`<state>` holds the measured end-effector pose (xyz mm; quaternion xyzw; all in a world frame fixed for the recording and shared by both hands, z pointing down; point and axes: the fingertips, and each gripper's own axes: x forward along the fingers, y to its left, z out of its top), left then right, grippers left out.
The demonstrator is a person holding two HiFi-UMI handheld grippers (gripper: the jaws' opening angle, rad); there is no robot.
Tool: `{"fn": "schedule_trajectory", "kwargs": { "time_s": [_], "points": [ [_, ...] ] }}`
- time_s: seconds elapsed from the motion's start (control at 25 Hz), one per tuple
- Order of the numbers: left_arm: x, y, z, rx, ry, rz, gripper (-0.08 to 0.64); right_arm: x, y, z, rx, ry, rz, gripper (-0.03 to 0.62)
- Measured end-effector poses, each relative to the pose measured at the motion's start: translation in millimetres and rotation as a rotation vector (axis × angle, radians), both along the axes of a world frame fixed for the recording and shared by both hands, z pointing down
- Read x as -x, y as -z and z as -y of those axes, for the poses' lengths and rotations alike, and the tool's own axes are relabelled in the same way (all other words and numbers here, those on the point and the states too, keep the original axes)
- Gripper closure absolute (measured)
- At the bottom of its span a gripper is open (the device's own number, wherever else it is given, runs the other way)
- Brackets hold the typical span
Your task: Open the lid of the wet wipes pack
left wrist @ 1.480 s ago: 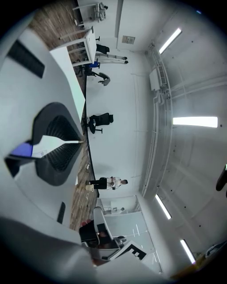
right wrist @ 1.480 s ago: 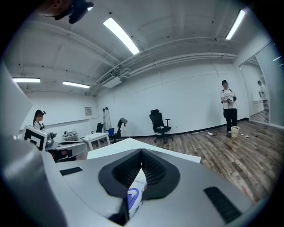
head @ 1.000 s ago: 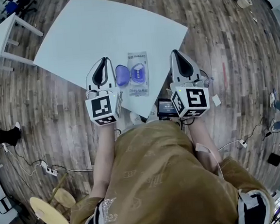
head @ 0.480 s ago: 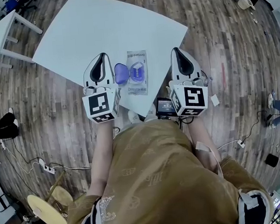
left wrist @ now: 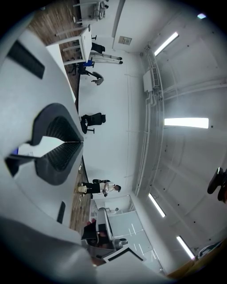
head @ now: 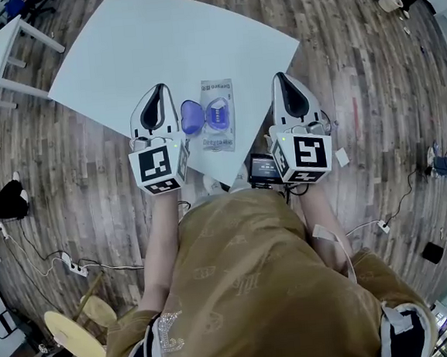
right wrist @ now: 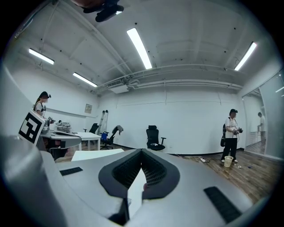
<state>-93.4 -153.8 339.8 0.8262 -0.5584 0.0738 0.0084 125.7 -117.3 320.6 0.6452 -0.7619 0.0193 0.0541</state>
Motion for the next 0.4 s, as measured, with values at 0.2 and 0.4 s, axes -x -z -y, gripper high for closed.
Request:
{"fn": "schedule_trajectory", "kwargs": {
  "time_s": [0.2, 0.4],
  "points": [
    [0.4, -1.3, 1.6, 0.003, -0.006, -0.002, 0.549, 0.8, 0.4, 1.9, -0.002, -0.003, -0.007, 0.584],
    [-0.9, 0.5, 2.3, 0.001, -0.011, -0.005, 0.548, 0.7, 0.2, 1.5, 0.003, -0.007, -0.009, 0.584]
  ]
}}
